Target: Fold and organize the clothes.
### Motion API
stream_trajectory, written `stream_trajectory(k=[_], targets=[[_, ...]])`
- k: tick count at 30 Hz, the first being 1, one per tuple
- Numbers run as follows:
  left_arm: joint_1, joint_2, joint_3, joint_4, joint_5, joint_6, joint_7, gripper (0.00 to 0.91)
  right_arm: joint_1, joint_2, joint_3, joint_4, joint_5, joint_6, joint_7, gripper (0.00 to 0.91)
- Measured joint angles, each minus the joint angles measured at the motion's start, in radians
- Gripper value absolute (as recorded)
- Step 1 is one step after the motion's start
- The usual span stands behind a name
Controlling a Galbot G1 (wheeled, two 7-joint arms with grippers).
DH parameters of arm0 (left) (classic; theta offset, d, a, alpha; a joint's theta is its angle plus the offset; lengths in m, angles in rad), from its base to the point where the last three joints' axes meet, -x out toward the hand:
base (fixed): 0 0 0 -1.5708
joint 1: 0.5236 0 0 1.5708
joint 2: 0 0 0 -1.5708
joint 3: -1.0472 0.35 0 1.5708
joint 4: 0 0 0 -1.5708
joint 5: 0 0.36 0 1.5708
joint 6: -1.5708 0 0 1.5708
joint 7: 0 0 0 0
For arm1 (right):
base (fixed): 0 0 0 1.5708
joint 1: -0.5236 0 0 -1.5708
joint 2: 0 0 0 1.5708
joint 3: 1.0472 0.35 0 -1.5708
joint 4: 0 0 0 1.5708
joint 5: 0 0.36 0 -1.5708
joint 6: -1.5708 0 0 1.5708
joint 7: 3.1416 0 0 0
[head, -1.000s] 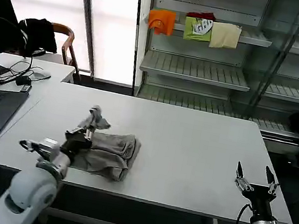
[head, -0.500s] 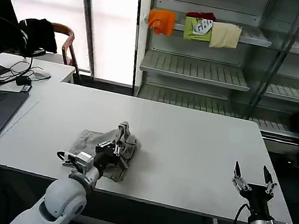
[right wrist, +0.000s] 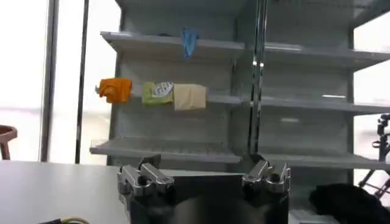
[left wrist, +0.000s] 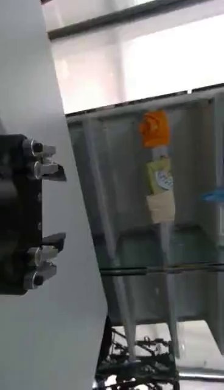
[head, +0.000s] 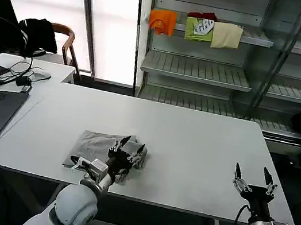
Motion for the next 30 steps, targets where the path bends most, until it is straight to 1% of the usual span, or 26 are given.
stream_trajectory(k=[6,11,17,23,30], targets=[[0.029,0.025,-0.038,-0.056,0.004,0.013,-0.006,0.907,-0.005,-0.004,0.002,0.0,0.0,0.003,0.0,0.907],[0.069,0.075,-0.149,-0.044,-0.022,0.02,0.011,0.907,-0.004,-0.004,0.0,-0.001,-0.002,0.004,0.0,0.907],[0.085,0.123,-0.299,0.045,-0.084,0.02,0.03,0.907,-0.001,-0.003,-0.004,-0.001,-0.006,0.004,-0.001,0.907],[0.086,0.13,-0.37,0.152,-0.148,0.027,0.041,0.907,-0.004,-0.005,-0.001,-0.001,-0.006,0.004,-0.001,0.907],[0.081,0.107,-0.4,0.224,-0.211,0.045,0.041,0.907,-0.005,-0.005,0.0,-0.003,-0.006,0.004,-0.002,0.907]])
